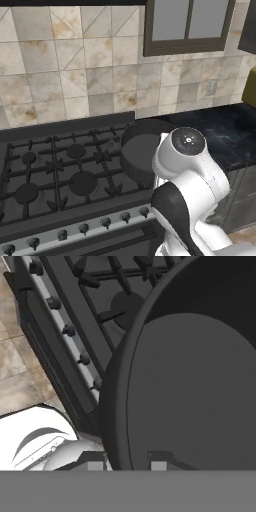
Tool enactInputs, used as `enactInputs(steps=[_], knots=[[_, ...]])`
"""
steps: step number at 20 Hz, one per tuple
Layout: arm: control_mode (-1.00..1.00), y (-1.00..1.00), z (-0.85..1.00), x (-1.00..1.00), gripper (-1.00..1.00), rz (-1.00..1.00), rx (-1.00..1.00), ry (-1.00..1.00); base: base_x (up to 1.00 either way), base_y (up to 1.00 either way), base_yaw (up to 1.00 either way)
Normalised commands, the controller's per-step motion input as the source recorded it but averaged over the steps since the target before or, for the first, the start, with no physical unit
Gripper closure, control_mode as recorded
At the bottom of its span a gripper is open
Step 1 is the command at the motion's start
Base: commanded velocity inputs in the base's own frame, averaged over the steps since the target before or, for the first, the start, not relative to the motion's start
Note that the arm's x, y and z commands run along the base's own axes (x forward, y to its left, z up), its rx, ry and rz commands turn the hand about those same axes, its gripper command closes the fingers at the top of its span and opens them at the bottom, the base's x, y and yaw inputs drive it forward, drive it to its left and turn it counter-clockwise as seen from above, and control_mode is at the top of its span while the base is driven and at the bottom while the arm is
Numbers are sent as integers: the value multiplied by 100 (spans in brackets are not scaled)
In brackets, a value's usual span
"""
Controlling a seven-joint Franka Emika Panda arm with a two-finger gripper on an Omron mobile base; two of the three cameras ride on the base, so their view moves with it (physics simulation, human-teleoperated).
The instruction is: Move the pot and pan from the stove into the sink.
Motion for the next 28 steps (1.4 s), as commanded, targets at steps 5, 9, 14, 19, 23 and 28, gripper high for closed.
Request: enactInputs(steps=[5, 9, 14, 19, 23, 28], knots=[[-100, 0, 4, -7, 100, 1, 1, -5, 0, 0, 0], [100, 0, 0, -3, 100, 0, 0, 0, -27, -5, 6], [100, 0, 0, 0, 100, 0, 0, 0, -48, -3, 28], [100, 0, 0, 0, 100, 0, 0, 0, -29, -6, 43], [100, 0, 0, 0, 100, 0, 0, 0, -21, -6, 46], [100, 0, 0, 0, 100, 0, 0, 0, -11, -1, 49]])
